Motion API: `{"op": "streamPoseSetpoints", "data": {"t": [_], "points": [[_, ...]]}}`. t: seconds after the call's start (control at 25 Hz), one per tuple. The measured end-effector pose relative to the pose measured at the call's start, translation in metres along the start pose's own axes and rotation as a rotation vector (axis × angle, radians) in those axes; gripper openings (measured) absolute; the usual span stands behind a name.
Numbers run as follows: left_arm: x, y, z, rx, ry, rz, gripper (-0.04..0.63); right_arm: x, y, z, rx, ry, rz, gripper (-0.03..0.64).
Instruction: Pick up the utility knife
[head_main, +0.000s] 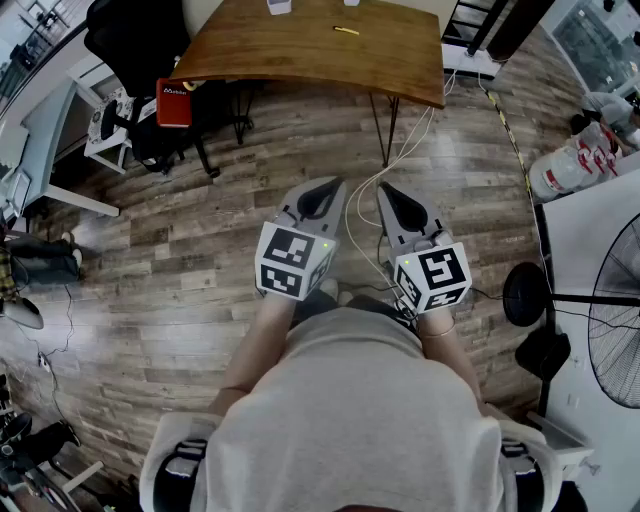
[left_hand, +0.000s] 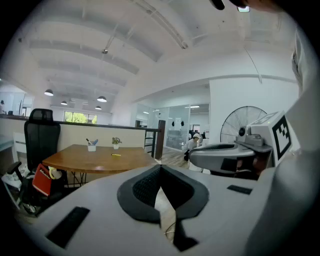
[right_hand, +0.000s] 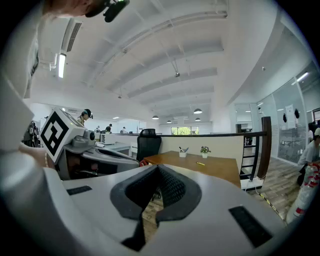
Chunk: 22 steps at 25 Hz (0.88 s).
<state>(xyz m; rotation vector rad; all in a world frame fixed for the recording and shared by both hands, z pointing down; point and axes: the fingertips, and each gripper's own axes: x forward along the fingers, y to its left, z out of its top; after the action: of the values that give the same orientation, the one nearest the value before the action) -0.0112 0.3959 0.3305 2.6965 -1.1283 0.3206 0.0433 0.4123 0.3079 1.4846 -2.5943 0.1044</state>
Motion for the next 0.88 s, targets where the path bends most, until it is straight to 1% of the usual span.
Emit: {"op": "streamPoseSetpoints", "data": {"t": [0.12,0.28,0.52,0.6,0.76,0.88], "points": [[0.003,0.005,0.005,-0.012,-0.017,0.012,0.012,0.006,-0.001,-0.004,-0.013,0.016,0.007,0.012],[0.002,0.006,0.001,-0.023,-0.005,0.019,0.012,0.006,0.000,-0.006,-0.019,0.027,0.019,0.012],[-0.004,0.009,-0.001,0.008,0.012,0.024,0.012,0.012,0.013,-0.004,-0.027,0.027,0.040,0.012],[-0.005,0.007,0.001,0.011,0.001,0.016,0.012,0.012,0.015,-0.005,-0.019,0.029,0.045,0.012],[-0.011,0.005,0.010,0.008,-0.061,-0.018,0.012,0.013,0.020,-0.004,0.016,0.006,0.079,0.012],[-0.015,0.012,0.007,0.004,-0.053,-0.022,0.012,0.019,0.021,-0.007,0.017,0.024,0.058,0.012]]}}
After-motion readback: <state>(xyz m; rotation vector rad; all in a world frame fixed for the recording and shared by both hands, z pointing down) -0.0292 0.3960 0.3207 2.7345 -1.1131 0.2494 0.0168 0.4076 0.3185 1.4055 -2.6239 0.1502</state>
